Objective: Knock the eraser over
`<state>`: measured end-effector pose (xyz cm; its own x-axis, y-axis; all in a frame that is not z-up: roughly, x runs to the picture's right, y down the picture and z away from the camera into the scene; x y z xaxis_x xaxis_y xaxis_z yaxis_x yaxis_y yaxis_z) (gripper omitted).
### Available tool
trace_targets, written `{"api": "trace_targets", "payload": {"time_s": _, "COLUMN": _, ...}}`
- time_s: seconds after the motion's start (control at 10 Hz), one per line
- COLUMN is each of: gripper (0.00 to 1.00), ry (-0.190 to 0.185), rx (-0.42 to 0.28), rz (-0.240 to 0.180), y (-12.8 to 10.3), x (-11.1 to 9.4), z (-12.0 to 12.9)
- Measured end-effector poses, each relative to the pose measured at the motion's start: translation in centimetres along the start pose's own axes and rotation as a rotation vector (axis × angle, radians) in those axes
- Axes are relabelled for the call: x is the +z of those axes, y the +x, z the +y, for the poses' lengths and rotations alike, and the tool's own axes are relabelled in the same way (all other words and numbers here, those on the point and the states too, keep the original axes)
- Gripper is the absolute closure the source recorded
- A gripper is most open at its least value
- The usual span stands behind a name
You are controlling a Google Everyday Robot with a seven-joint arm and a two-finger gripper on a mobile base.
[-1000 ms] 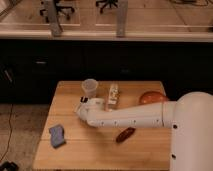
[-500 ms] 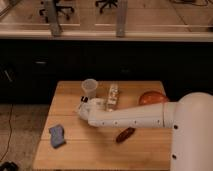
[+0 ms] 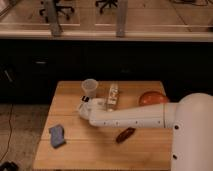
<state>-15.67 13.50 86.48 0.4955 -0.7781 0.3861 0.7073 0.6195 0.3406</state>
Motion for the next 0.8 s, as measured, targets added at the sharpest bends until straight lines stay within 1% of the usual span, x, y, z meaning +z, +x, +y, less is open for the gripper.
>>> {"api": "trace_targets", "payload": {"time_s": 0.3, "gripper": 0.71, "ry": 0.012, "rx": -0.007, "rz": 0.006, "y": 0.6, "x": 0.0, "z": 0.1}}
{"api": "trace_targets", "payload": {"time_s": 0.5, "gripper": 0.83, "ry": 0.018, "rx": -0.009, "rz": 0.011, "y": 0.9, "x": -0.2, "z": 0.4}}
{"api": "trace_targets", "payload": {"time_s": 0.6, "gripper": 0.83, "ry": 0.021, "rx": -0.011, "rz": 0.015, "y": 1.0, "x": -0.3, "z": 0.5}}
{"api": "trace_targets", "payload": {"time_s": 0.7, "gripper": 0.78, "ry": 0.023, "rx": -0.01, "rz": 0.02, "y": 1.3, "x": -0.2, "z": 0.5}}
{"api": "trace_targets", "payload": {"time_s": 0.8, "gripper": 0.78, "ry": 0.027, "rx": -0.011, "rz": 0.02, "y": 1.4, "x": -0.1, "z": 0.4}}
